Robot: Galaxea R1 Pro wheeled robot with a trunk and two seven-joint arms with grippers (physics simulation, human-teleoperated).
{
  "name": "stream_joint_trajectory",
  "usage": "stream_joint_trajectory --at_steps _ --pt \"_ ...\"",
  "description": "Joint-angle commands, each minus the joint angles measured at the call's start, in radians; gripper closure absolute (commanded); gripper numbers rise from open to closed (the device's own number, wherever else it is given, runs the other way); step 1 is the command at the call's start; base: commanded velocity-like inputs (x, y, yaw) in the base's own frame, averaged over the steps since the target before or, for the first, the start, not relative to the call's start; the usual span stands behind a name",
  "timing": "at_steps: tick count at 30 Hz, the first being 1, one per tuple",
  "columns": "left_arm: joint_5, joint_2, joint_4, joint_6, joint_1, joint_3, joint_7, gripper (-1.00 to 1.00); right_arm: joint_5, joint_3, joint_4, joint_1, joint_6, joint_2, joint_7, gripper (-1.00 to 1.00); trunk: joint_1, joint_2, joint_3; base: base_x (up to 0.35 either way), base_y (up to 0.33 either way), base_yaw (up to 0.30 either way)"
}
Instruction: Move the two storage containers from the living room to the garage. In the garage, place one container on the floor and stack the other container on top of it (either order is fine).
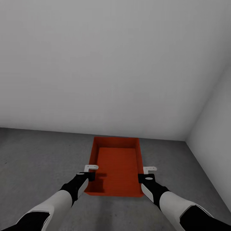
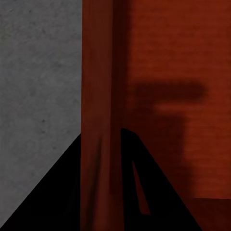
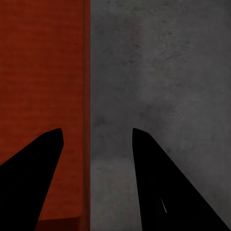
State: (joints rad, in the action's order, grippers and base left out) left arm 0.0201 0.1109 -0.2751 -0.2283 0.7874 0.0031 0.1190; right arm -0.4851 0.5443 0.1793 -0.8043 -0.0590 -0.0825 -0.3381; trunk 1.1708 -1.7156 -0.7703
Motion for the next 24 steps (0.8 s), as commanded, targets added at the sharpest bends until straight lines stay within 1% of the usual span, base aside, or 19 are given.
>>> stream_joint_trajectory --at_steps 1,12,24 --pt "-0.002 0.000 0.000 -0.006 -0.001 0.008 0.008 1.00 0.006 -0.020 0.018 -0.001 0.018 0.001 0.032 1.00 0.000 0.000 -0.001 0.000 0.000 0.000" --pt "-0.002 0.000 0.000 -0.006 -0.001 0.007 0.008 1.00 0.006 -0.020 0.017 -0.001 0.018 0.001 0.032 1.00 0.000 0.000 -0.001 0.000 0.000 0.000" --pt "-0.002 0.000 0.000 -0.006 -0.001 0.007 0.008 1.00 0.006 -0.020 0.017 -0.001 0.016 0.001 0.033 1.00 0.046 -0.084 -0.039 0.000 0.000 0.000"
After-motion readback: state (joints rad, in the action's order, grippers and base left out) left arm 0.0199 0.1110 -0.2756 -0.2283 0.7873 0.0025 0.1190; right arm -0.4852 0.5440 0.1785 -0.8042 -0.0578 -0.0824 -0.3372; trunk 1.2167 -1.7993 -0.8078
